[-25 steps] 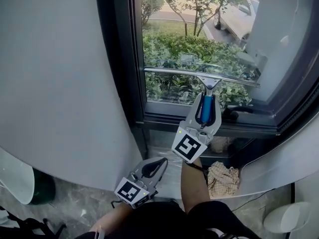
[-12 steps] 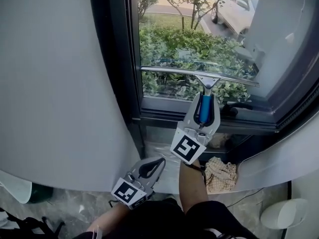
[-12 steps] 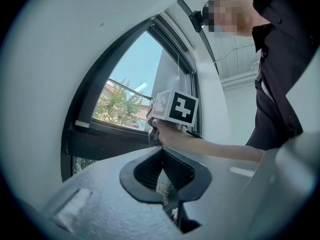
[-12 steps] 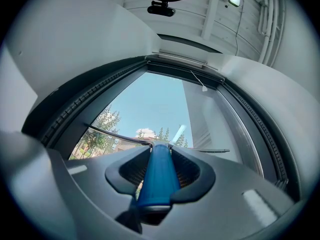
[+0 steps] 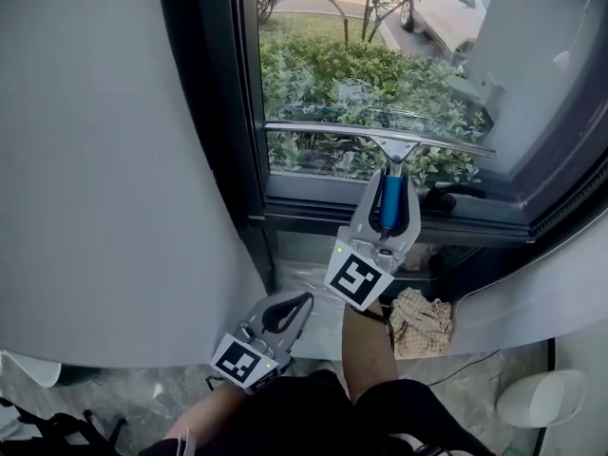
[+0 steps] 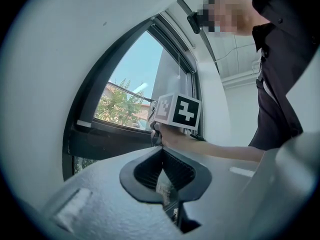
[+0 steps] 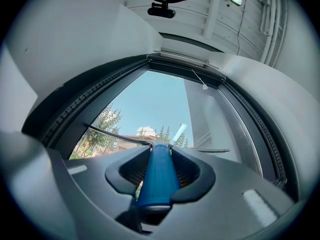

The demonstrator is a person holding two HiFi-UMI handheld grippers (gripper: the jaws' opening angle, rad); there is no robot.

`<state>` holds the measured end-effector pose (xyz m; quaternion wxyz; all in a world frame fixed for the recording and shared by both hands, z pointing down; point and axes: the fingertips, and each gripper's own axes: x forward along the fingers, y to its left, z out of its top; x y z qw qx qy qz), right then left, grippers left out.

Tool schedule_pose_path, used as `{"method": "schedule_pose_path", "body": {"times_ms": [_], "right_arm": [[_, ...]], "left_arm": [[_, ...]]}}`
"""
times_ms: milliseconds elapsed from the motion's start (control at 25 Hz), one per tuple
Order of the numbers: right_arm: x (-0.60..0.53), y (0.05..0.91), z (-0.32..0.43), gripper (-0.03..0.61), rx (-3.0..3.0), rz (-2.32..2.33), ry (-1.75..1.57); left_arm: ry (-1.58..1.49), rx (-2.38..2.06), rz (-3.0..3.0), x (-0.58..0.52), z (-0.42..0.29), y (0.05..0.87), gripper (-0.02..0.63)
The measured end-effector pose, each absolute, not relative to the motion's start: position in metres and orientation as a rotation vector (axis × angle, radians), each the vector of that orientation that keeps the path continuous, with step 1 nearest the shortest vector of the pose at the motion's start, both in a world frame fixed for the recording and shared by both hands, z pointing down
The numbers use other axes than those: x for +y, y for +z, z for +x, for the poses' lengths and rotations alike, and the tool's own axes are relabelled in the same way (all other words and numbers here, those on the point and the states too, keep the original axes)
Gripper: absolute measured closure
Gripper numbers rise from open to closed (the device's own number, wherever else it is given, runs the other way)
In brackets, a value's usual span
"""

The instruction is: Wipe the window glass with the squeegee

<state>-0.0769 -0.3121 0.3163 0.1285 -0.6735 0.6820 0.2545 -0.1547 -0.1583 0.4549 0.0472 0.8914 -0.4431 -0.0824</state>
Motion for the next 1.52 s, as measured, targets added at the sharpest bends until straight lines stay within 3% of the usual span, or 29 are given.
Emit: {"method": "schedule_pose_path", "body": {"times_ms": [1520], "right_arm": [[-0.310,0.358,-0.077,0.443,2.040,-2.019,0.628]], "left_arm": [[-0.183,-1.239,2.714,-0.145,-0.136,0.475,0.614]]}}
